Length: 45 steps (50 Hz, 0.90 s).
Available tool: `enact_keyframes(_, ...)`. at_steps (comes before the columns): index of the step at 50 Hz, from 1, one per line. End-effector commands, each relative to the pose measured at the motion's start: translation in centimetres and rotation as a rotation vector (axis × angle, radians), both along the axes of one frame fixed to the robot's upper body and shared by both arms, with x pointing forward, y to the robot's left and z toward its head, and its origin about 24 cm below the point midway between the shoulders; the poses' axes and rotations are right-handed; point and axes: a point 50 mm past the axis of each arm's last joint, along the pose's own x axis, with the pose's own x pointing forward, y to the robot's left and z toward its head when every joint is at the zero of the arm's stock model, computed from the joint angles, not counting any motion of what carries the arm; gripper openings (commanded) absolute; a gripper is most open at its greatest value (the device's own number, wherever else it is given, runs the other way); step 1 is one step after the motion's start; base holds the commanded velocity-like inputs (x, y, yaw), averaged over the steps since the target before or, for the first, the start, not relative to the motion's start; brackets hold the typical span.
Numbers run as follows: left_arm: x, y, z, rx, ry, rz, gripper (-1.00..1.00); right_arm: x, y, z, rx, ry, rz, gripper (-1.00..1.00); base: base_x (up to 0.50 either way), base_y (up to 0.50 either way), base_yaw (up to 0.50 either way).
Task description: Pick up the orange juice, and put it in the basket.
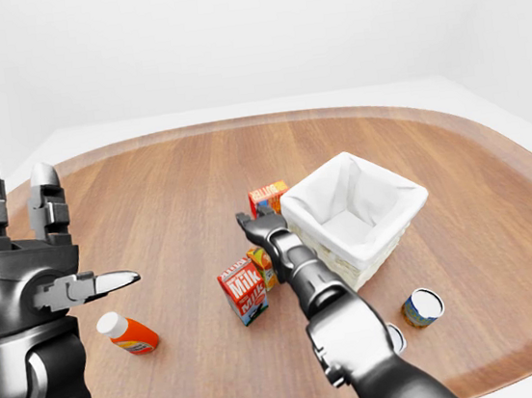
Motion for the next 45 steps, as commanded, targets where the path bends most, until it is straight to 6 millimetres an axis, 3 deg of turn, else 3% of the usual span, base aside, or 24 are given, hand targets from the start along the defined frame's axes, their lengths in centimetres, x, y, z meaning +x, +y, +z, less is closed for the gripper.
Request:
enact_keyframes(1, 0.0, 0.0, 0.0, -0.001, 0.001, 0.001, 1.0, -0.3, 0.0, -0.6, 0.0, 0.009, -0.001, 1.0, 0.0, 0.0, 0.0)
enact_keyframes(45, -0.1, 0.0, 0.1, -0.004, -0.007, 0.003, 1.0, -1.8, -0.3, -2.9, -0.002, 0.049, -0.011, 1.0, 0.0, 0.0, 0.0)
